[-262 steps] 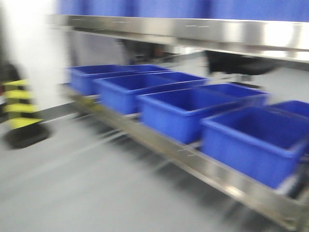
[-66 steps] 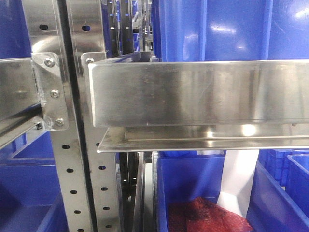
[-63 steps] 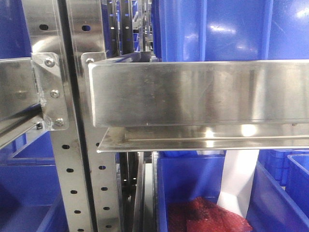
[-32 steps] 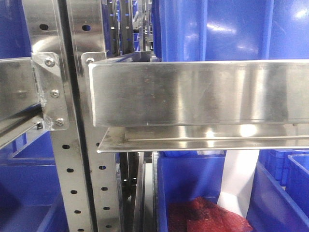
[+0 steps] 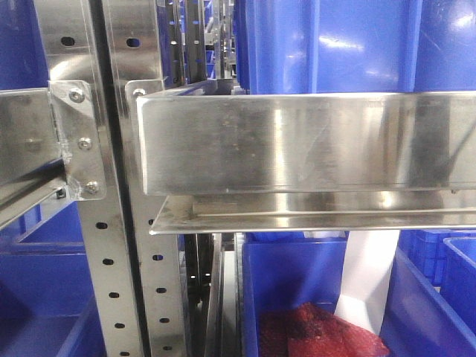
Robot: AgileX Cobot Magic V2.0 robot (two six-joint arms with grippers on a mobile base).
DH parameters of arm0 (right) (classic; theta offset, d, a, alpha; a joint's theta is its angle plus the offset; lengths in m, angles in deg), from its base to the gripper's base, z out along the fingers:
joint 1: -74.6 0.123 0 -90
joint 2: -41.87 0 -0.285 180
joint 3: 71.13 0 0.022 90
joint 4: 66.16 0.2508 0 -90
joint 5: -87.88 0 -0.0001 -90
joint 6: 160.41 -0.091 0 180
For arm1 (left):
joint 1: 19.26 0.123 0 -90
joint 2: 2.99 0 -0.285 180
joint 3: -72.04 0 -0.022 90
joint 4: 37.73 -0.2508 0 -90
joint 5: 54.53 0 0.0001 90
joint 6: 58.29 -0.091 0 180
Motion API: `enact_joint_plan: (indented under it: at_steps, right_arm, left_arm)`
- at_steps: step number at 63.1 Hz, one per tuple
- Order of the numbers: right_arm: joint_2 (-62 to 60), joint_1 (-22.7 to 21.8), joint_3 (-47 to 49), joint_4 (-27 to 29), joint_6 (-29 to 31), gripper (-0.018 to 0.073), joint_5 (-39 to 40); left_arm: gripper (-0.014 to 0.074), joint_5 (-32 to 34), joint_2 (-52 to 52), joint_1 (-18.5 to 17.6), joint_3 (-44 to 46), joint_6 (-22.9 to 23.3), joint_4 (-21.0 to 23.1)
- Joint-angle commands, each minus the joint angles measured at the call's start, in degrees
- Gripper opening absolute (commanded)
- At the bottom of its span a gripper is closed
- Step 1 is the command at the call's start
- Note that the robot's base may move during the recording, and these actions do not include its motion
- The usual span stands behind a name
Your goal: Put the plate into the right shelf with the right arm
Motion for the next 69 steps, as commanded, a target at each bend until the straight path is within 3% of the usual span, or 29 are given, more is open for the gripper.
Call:
enact_joint_plan:
  at_steps: [1,7,22,29,43,60,69]
  right_arm:
    - [-1.17,-0.43,2.19,-2.03,-0.18,0.0057,3.19]
    - [-0.79,-0.43,2.19,-1.83,-0.18,0.0106,2.52]
    - [-1.14,-0.43,2.66,0.24,-0.24,0.0543,2.04]
    - [-2.26,-0.43,2.66,2.17,-0.24,0.0615,2.04]
    - [-8.76,-0.43,2.66,7.43,-0.24,0.0512,1.92]
    - [-22.01,-0.43,-2.25,13.28,0.98,0.0159,0.38]
    - [-31.56,-0.43,-10.91,13.33,2.40,0.0045,1.12]
  left_arm:
    - [-0.0047,4.73,-0.59,-0.07,-0.47,0.14,0.22]
    - [-0.0047,4.73,-0.59,-0.07,-0.47,0.14,0.22]
    - [-0.0047,4.73,-0.59,-0.07,-0.47,0.14,0.22]
    - [-0.0047,4.73,-0.59,-0.07,-0.47,0.14,0.22]
    - [-0.0047,4.73,-0.59,-0.07,-0.47,0.14,0.22]
    - [-0.0047,4.73,-0.59,-0.07,-0.47,0.14,0.22]
    - [-0.0047,4.73,-0.59,-0.07,-0.47,0.14,0.22]
